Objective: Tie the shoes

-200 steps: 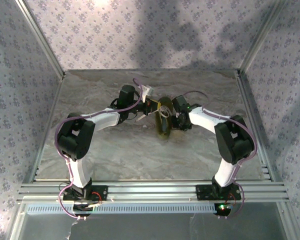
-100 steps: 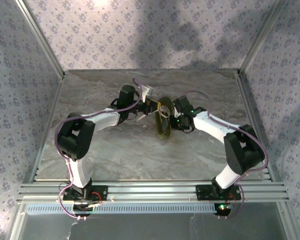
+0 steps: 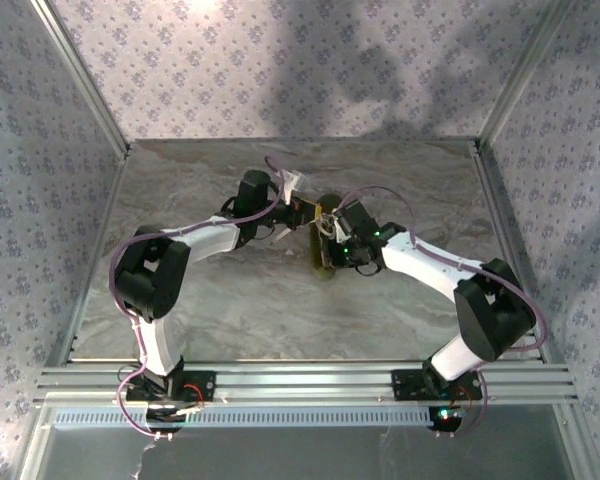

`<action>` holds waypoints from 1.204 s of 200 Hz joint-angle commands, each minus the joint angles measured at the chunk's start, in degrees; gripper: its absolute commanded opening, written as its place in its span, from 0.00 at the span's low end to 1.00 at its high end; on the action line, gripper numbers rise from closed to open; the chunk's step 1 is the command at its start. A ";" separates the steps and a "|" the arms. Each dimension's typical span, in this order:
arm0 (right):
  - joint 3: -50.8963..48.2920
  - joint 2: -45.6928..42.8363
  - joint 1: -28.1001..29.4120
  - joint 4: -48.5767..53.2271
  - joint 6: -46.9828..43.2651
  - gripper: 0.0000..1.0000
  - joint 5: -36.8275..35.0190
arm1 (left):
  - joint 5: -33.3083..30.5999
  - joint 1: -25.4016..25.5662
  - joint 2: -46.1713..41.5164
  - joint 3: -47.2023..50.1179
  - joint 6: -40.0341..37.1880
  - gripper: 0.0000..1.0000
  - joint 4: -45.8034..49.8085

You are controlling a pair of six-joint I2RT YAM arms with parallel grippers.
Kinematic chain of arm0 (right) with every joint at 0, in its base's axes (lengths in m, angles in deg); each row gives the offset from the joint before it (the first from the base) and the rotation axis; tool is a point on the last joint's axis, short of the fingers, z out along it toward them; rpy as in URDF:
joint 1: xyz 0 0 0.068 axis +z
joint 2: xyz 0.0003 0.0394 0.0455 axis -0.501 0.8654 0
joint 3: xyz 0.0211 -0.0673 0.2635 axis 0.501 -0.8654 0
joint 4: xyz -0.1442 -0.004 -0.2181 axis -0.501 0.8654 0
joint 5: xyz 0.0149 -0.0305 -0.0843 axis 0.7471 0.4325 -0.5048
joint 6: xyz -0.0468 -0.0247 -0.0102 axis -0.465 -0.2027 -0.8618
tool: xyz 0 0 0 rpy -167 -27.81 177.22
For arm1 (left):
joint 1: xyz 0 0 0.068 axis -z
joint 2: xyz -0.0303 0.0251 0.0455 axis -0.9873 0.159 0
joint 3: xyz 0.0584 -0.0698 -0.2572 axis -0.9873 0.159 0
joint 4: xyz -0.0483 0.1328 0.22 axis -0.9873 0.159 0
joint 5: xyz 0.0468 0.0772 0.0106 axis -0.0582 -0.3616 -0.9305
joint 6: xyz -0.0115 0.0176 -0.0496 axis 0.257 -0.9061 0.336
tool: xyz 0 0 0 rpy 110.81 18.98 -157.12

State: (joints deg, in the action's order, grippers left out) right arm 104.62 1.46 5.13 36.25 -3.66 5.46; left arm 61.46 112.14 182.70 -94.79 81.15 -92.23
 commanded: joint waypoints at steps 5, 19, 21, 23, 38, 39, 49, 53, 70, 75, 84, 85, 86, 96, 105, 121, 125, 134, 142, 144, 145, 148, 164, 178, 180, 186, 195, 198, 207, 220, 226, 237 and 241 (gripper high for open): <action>-0.98 -2.86 0.03 2.35 -1.94 0.28 0.44 | -0.31 0.26 -0.93 -1.95 1.10 0.00 -0.55; -1.84 -5.06 -0.16 2.35 -2.66 0.33 -1.78 | -0.61 0.26 -0.81 -1.87 1.60 0.00 -0.83; -2.05 -5.52 -0.14 2.20 -2.72 0.35 -2.22 | -0.72 0.26 -0.81 -1.86 1.69 0.00 -0.84; -2.21 -5.94 -0.18 2.12 -2.77 0.36 -2.73 | -0.79 0.26 -0.81 -1.83 1.80 0.00 -0.82; -3.25 -9.18 -0.48 1.46 -3.05 0.50 -6.53 | -1.34 0.26 -1.03 -1.75 2.22 0.00 -0.48; -3.31 -9.45 -0.52 1.45 -3.07 0.51 -6.81 | -1.40 0.26 -1.05 -1.74 2.28 0.00 -0.47; -3.99 -11.40 -1.24 0.92 -2.72 0.57 -8.85 | -1.84 0.26 -1.31 -1.48 2.57 0.00 -0.24; -4.44 -12.18 -1.54 0.49 -2.28 0.59 -9.70 | -2.01 0.28 -1.50 -1.41 2.60 0.00 -0.07; -6.68 -15.08 -3.81 -1.94 0.64 0.67 -13.24 | -3.29 0.39 -2.27 -1.21 3.03 0.00 1.01; -7.39 -15.69 -4.63 -2.70 1.57 0.72 -14.21 | -3.74 0.44 -2.39 -1.38 3.17 0.00 1.70; -8.43 -16.26 -6.13 -3.89 3.42 0.79 -15.94 | -4.17 0.50 -2.61 -1.62 3.30 0.00 2.69; -8.45 -16.33 -6.38 -3.99 3.64 0.79 -16.00 | -4.18 0.52 -2.64 -1.63 3.30 0.00 2.74; -8.51 -16.36 -6.64 -4.08 3.83 0.80 -16.07 | -4.18 0.52 -2.65 -1.60 3.30 0.00 2.76; -9.42 -16.27 -8.66 -6.13 4.65 0.84 -15.32 | -4.10 0.66 -2.83 -1.47 3.36 0.00 2.72; -9.89 -15.74 -10.06 -8.20 5.00 0.86 -14.70 | -4.13 0.86 -2.92 -1.46 3.76 0.00 3.01; -7.94 -12.62 -12.54 -7.81 5.22 0.81 -10.74 | -4.01 0.93 -2.84 -1.64 4.83 0.00 3.44; -6.77 -11.39 -13.27 -6.51 5.42 0.77 -9.41 | -4.01 0.97 -2.92 -1.50 4.96 0.00 3.34; -4.14 -8.61 -14.43 -3.85 5.78 0.66 -6.35 | -4.01 1.14 -2.97 -1.31 5.14 0.00 3.00; -3.00 -6.73 -14.87 -4.05 5.94 0.59 -2.62 | -4.06 1.24 -3.01 -1.13 5.32 0.00 2.77; -2.91 -6.42 -14.89 -4.50 5.96 0.58 -1.64 | -4.09 1.28 -3.01 -1.06 5.39 0.00 2.69; -2.92 -6.22 -14.89 -4.69 5.96 0.57 -1.20 | -4.09 1.25 -3.01 -1.09 5.40 0.00 2.70; -2.90 -5.88 -14.86 -5.60 6.02 0.56 0.13 | -4.14 1.25 -3.01 -0.98 5.46 0.00 2.65; -2.08 -3.94 -14.46 -8.72 7.06 0.51 5.09 | -4.34 1.57 -3.10 -0.78 5.41 0.00 2.66; -0.35 -2.18 -13.56 -8.66 7.74 0.50 5.24 | -4.37 1.76 -2.93 -0.83 5.41 0.00 2.86; -0.07 -1.79 -13.40 -8.59 7.84 0.49 5.16 | -4.36 1.76 -2.92 -0.85 5.41 0.00 2.94; 0.88 -1.05 -12.96 -8.04 7.90 0.49 4.77 | -4.28 1.84 -2.84 -0.86 5.34 0.00 2.91; 2.25 0.16 -12.49 -7.18 8.24 0.45 4.24 | -4.18 2.10 -2.75 -0.84 5.24 0.00 2.92; 2.70 0.53 -12.43 -6.99 8.39 0.44 4.05 | -4.18 2.12 -2.68 -0.90 5.29 0.00 2.94; 3.86 1.63 -12.05 -6.37 8.67 0.42 3.46 | -4.09 2.35 -2.68 -1.09 5.48 0.00 3.08; 5.63 3.34 -11.66 -4.66 9.41 0.38 2.28 | -3.96 2.46 -2.58 -1.21 6.51 0.00 2.85; 6.49 4.16 -11.46 -3.86 9.71 0.35 1.80 | -3.85 2.38 -2.49 -1.13 7.35 0.00 2.32; 7.61 5.48 -11.13 -3.06 10.16 0.32 1.37 | -4.25 2.29 -2.33 -1.27 9.78 0.00 2.22; 8.05 5.91 -11.08 -2.90 10.33 0.31 1.40 | -4.27 2.16 -2.12 -1.42 10.70 0.00 2.26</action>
State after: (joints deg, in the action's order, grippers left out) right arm 109.43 4.76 -6.49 29.80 4.86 7.66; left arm 57.04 114.31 182.24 -94.79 87.36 -89.21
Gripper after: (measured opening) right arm 0.333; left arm 0.042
